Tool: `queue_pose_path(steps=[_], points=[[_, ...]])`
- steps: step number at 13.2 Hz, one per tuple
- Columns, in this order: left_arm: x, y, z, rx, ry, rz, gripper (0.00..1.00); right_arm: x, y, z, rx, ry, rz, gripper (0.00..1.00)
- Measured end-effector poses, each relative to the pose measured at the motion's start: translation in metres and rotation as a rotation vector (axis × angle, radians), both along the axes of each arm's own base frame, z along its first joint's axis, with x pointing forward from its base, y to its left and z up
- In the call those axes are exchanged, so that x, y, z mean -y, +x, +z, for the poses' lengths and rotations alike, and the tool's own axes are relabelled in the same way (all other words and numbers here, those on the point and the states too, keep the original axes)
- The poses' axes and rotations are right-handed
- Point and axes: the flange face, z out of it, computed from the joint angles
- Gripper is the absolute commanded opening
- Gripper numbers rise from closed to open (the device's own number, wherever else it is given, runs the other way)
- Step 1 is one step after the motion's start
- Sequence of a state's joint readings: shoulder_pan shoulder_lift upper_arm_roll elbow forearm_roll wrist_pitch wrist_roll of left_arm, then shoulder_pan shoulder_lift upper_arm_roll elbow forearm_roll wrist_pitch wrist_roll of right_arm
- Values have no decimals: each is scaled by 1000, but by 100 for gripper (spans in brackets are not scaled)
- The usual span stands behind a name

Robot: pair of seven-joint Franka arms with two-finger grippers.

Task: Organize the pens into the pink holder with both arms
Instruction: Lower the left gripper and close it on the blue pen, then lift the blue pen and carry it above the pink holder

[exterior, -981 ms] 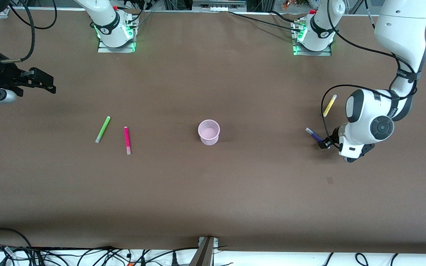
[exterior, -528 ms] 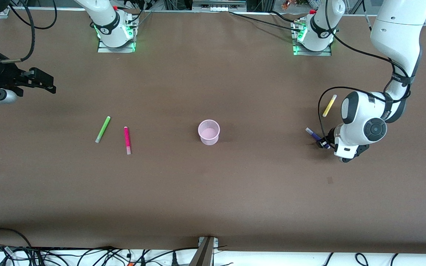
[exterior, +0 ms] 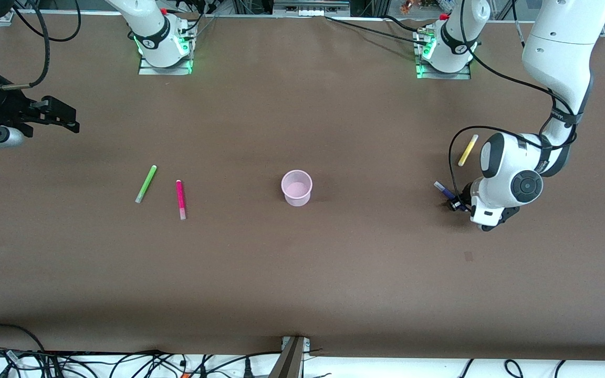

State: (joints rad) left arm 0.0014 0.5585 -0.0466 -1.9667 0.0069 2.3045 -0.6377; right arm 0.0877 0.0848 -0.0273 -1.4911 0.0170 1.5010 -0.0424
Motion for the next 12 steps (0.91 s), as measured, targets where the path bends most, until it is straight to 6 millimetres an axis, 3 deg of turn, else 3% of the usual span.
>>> queue_pose_path(steps=[2, 8, 10, 12], points=[[3, 1, 1, 4, -1, -5, 0, 0, 0, 0, 0, 0, 0, 100], [7, 6, 10, 22, -1, -15, 0, 0, 0, 0, 1, 0, 0, 100], [18, 18, 44, 55, -7, -26, 0, 0, 0, 0, 1, 0, 0, 100], [45, 30, 109, 47, -9, -1, 0, 0, 0, 0, 1, 0, 0, 100]])
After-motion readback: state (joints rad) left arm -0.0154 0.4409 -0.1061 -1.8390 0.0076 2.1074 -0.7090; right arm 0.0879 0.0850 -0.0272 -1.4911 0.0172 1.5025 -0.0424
